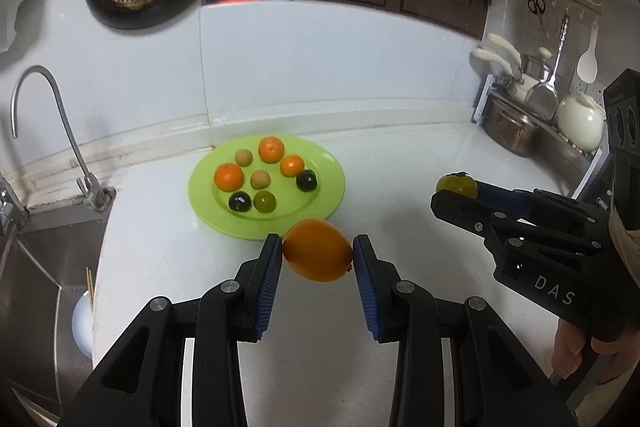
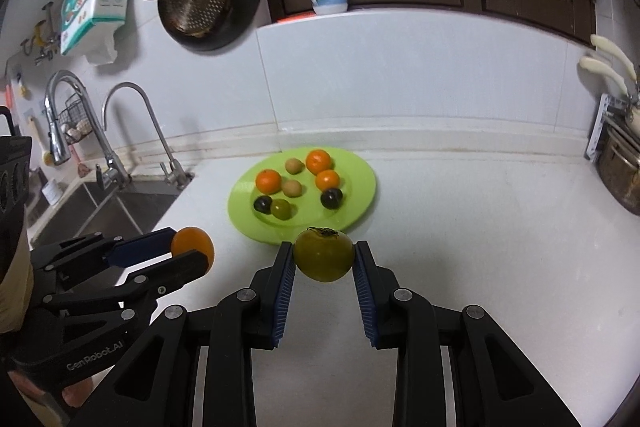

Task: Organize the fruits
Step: 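Carry the orange and yellow-green fruit onto the plate while both tools open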

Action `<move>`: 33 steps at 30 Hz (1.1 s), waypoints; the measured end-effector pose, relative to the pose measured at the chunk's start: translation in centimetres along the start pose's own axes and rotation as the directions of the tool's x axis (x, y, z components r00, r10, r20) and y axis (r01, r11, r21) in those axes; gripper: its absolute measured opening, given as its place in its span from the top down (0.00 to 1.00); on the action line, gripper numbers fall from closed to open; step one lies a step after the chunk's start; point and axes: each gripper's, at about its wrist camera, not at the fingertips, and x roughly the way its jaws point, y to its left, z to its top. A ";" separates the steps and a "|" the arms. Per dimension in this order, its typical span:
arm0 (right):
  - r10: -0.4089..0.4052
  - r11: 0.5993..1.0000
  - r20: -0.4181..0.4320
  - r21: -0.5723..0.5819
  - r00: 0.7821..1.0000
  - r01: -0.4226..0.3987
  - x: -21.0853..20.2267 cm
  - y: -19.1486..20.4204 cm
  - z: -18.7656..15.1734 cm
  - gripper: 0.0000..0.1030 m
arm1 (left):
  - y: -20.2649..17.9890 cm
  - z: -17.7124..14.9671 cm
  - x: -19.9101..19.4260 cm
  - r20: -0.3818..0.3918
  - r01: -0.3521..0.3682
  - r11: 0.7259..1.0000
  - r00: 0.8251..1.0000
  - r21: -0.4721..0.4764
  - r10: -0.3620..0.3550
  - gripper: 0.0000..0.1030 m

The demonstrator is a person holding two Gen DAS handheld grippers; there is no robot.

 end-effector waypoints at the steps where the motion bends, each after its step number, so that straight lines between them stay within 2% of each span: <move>1: 0.000 1.000 0.005 -0.002 1.000 0.000 -0.1 0.1 0.1 0.70 | 0.0 0.1 -0.2 0.008 -0.002 1.000 1.000 0.001 0.002 0.65; 9: 0.010 1.000 0.045 -0.025 0.999 -0.009 -1.2 0.9 1.1 0.70 | 0.1 1.0 -1.4 0.046 -0.004 1.000 0.999 0.009 0.004 0.65; 19: 0.024 0.999 0.071 -0.044 0.997 -0.021 -0.5 1.5 2.5 0.70 | 1.1 2.8 -1.3 0.076 -0.025 0.999 0.997 0.022 0.024 0.65; 33: 0.032 0.997 0.049 -0.073 0.998 -0.028 4.1 1.9 5.9 0.70 | 3.9 5.8 2.7 0.042 -0.029 0.999 0.999 0.018 0.029 0.65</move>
